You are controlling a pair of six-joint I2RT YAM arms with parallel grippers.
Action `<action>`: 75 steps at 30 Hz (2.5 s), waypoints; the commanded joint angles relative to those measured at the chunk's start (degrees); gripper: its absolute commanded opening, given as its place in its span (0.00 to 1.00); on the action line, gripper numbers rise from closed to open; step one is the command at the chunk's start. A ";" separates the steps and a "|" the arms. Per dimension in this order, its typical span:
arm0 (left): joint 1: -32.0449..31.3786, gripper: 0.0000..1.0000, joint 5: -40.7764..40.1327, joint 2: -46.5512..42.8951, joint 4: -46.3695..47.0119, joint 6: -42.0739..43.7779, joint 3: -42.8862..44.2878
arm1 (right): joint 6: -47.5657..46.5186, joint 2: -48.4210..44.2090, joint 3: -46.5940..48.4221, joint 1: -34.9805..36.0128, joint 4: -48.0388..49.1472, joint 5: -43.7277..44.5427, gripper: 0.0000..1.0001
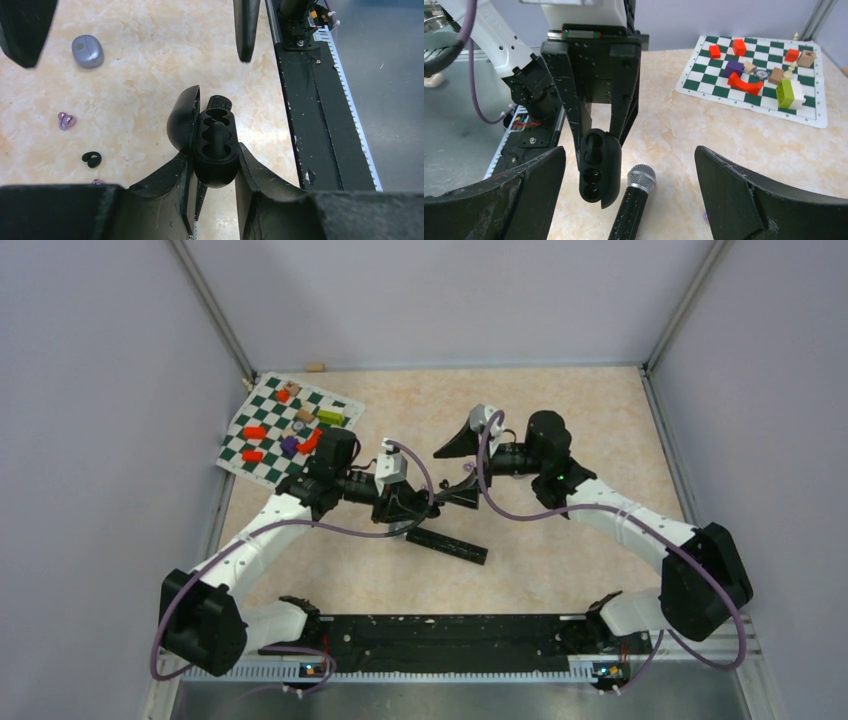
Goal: Insert the wireless bluetooth earbuds into the charging case
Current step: Open the charging case, then pick up the earbud from the center of the board.
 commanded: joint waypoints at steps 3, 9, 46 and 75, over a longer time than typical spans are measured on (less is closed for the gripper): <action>1.24 0.00 1.23 -0.53 -0.82 1.11 1.89 | -10.94 -4.31 4.85 -2.99 -7.02 -3.79 0.99; 8.97 0.00 3.55 -2.81 -1.48 1.14 1.82 | -25.22 -3.21 5.86 -7.26 -14.83 2.23 0.99; 22.03 0.00 1.44 -8.90 -3.69 3.56 -5.01 | -64.33 25.85 -8.06 -4.17 10.57 15.96 0.31; 22.12 0.00 1.08 -10.33 -1.70 1.71 -5.85 | -76.79 31.31 -2.96 0.42 -2.88 20.65 0.21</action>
